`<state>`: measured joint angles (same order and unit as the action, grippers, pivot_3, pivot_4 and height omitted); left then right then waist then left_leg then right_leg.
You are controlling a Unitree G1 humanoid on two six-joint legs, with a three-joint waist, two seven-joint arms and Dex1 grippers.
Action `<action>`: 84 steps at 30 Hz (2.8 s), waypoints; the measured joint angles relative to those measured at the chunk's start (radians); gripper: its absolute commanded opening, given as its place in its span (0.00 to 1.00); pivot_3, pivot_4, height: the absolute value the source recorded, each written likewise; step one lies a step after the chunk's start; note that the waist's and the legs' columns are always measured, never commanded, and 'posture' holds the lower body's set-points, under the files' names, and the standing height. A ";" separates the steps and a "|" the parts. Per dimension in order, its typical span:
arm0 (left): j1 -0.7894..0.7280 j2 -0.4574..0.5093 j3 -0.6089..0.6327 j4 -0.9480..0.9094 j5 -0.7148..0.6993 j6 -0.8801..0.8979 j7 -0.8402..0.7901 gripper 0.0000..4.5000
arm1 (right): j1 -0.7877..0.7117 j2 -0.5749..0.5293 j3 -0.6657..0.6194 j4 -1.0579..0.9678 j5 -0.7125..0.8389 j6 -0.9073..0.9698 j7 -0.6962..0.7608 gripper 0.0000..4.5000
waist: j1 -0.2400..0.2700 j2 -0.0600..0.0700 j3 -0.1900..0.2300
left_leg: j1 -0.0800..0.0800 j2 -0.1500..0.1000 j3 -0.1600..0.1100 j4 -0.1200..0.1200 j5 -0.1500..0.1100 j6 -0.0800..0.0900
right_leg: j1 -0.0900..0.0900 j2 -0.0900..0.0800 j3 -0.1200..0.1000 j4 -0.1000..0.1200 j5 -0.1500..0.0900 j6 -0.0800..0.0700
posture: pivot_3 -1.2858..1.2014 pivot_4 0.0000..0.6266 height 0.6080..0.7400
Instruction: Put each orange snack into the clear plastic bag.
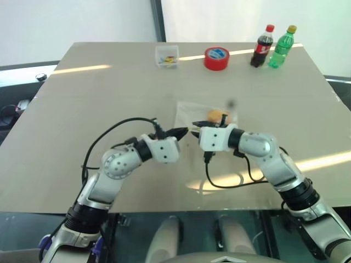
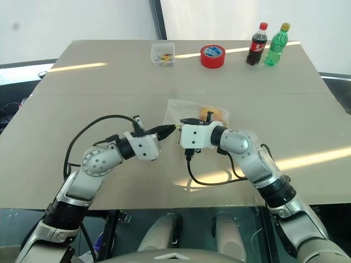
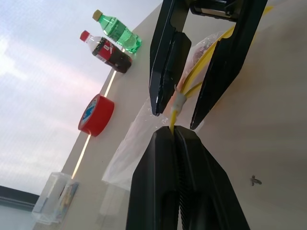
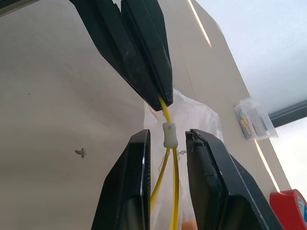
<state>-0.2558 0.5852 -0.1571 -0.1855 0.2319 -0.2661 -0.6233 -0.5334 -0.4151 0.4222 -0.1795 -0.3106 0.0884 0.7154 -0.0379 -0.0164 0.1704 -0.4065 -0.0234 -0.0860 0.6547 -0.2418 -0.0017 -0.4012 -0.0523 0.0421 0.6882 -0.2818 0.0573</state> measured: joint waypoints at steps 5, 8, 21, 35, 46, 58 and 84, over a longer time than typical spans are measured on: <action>0.002 0.000 0.000 0.000 0.000 0.005 0.000 0.00 | 0.000 0.000 0.000 -0.005 0.000 0.010 0.001 0.04 | 0.000 0.000 0.000 | 0.000 0.000 0.000 0.000 0.000 0.000 | 0.000 0.000 0.000 0.000 0.000 0.000 | 0.52 0.24 1.00; 0.002 0.000 0.001 0.000 0.000 0.005 0.005 0.00 | 0.001 0.000 0.000 -0.007 0.000 0.013 0.002 0.01 | 0.000 0.000 0.000 | 0.000 0.000 0.000 0.000 0.000 0.000 | 0.000 0.000 0.000 0.000 0.000 0.000 | 0.52 0.24 1.00; 0.004 -0.003 -0.003 -0.001 0.000 0.017 0.007 0.00 | 0.006 -0.001 0.000 -0.018 0.017 0.040 0.036 0.15 | 0.000 0.000 0.000 | 0.000 0.000 0.000 0.000 0.000 0.000 | 0.000 0.000 0.000 0.000 0.000 0.000 | 0.52 0.24 1.00; 0.004 -0.003 -0.003 -0.001 -0.001 0.033 0.008 0.00 | 0.010 0.002 0.001 -0.039 0.012 0.034 0.035 0.37 | 0.000 0.000 0.000 | 0.000 0.000 0.000 0.000 0.000 0.000 | 0.000 0.000 0.000 0.000 0.000 0.000 | 0.52 0.24 1.00; 0.004 -0.003 -0.003 -0.001 0.000 0.033 0.008 0.00 | 0.009 0.009 0.001 -0.038 0.006 0.019 0.024 0.31 | 0.000 0.000 0.000 | 0.000 0.000 0.000 0.000 0.000 0.000 | 0.000 0.000 0.000 0.000 0.000 0.000 | 0.52 0.24 1.00; 0.005 -0.004 -0.003 -0.002 0.000 0.033 0.009 0.00 | 0.009 0.010 0.001 -0.034 0.005 0.014 0.022 0.01 | 0.000 0.000 0.000 | 0.000 0.000 0.000 0.000 0.000 0.000 | 0.000 0.000 0.000 0.000 0.000 0.000 | 0.52 0.24 1.00; 0.005 -0.013 -0.004 -0.021 0.000 0.034 0.009 0.00 | 0.006 0.008 -0.002 -0.012 -0.004 0.015 0.019 0.17 | 0.000 0.000 0.000 | 0.000 0.000 0.000 0.000 0.000 0.000 | 0.000 0.000 0.000 0.000 0.000 0.000 | 0.52 0.24 1.00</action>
<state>-0.2507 0.5718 -0.1608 -0.2069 0.2318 -0.2317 -0.6141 -0.5270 -0.4072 0.4205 -0.1911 -0.3141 0.1031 0.7340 -0.0378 -0.0164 0.1704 -0.4065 -0.0233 -0.0860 0.6546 -0.2418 -0.0017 -0.4012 -0.0523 0.0421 0.6882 -0.2818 0.0573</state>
